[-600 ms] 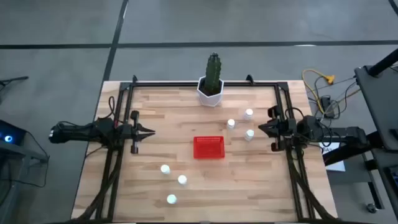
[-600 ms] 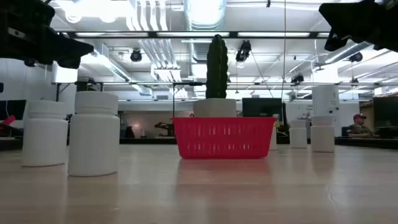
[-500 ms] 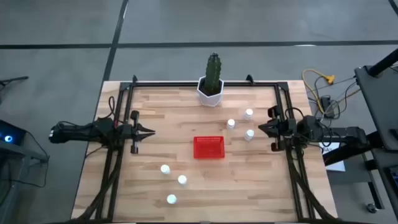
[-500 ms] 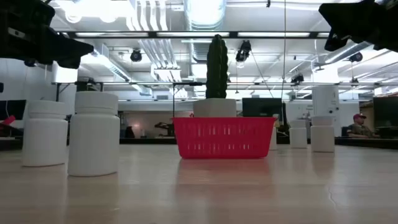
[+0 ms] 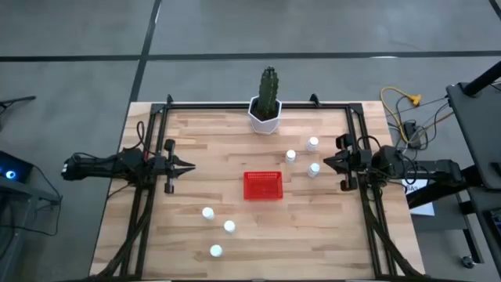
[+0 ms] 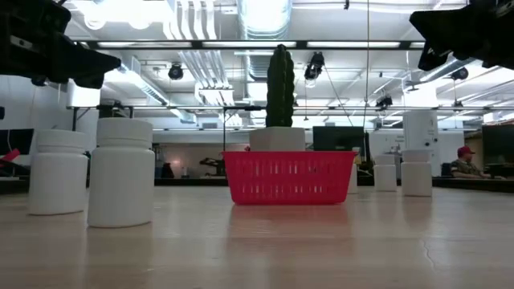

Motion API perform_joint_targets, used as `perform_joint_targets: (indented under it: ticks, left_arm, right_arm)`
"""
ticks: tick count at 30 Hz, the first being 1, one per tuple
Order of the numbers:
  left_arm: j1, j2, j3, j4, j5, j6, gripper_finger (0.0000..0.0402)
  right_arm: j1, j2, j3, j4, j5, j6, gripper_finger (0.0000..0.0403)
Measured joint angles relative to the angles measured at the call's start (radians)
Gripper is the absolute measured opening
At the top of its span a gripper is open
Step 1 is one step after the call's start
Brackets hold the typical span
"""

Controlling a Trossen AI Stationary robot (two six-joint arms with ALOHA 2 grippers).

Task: Pick and place pill bottles into a basket
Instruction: Put the white pill bottle into the red bin

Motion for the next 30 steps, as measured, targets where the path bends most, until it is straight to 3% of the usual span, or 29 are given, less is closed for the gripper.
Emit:
perform_joint_targets:
  ticks: [6, 20, 30]
  left_arm:
    - [0.000, 0.000, 0.000, 0.000, 0.000, 0.000, 0.0015]
    - [0.000, 0.000, 0.000, 0.000, 0.000, 0.000, 0.0015]
    - [0.000, 0.000, 0.000, -0.001, 0.000, 0.000, 0.0015]
  right_arm:
    - [0.000, 0.000, 0.000, 0.076, 0.001, -0.013, 0.0009]
    - [0.000, 0.000, 0.001, 0.488, 0.010, -0.147, 0.0009]
    - [0.000, 0.052, 0.166, 0.455, 0.010, -0.228, 0.0009]
